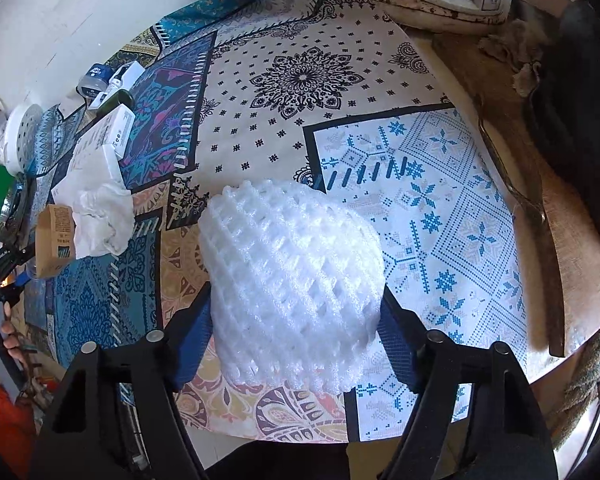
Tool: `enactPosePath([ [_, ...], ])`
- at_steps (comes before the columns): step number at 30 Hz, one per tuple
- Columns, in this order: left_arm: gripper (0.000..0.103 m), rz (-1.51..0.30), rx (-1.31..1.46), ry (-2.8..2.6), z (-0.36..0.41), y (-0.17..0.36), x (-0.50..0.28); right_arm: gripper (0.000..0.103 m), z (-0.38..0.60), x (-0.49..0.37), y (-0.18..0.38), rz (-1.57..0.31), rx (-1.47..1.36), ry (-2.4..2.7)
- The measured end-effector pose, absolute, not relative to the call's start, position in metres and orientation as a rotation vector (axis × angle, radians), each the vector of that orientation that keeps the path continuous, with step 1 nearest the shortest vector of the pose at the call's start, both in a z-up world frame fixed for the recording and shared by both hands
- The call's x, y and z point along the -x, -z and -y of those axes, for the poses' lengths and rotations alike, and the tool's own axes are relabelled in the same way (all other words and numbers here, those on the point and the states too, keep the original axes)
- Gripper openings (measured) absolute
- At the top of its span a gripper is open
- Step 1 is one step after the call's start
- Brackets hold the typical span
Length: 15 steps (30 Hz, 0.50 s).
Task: Collect trash
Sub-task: 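Grasp the clear plastic cup with the left tool while the right tool grasps the white foam net, then carry the cup and foam net down over the white floor bin with both tools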
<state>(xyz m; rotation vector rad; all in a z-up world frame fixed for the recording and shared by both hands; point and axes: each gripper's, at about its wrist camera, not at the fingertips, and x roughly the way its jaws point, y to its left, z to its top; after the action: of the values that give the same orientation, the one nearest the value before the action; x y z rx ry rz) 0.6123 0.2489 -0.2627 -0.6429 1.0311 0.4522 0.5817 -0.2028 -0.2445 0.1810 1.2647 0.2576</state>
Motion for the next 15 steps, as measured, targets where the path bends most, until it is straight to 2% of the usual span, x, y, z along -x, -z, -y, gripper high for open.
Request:
enactPosePath([
  [5,0.041,-0.993,0.642,-0.484,-0.254,0.257,-0.602,0.049,0.196,-0.578,0.237,-1.21,-0.167,-0.269],
  [8,0.039,-0.97,0.603,-0.486,-0.257,0.246,-0.594,0.043,0.191,-0.575,0.233,-1.189,-0.163,-0.277],
  [15,0.038,-0.907,0.519,-0.438,-0.264,0.214,-0.569,0.039,0.18,-0.555,0.213,-1.12,-0.169,-0.279],
])
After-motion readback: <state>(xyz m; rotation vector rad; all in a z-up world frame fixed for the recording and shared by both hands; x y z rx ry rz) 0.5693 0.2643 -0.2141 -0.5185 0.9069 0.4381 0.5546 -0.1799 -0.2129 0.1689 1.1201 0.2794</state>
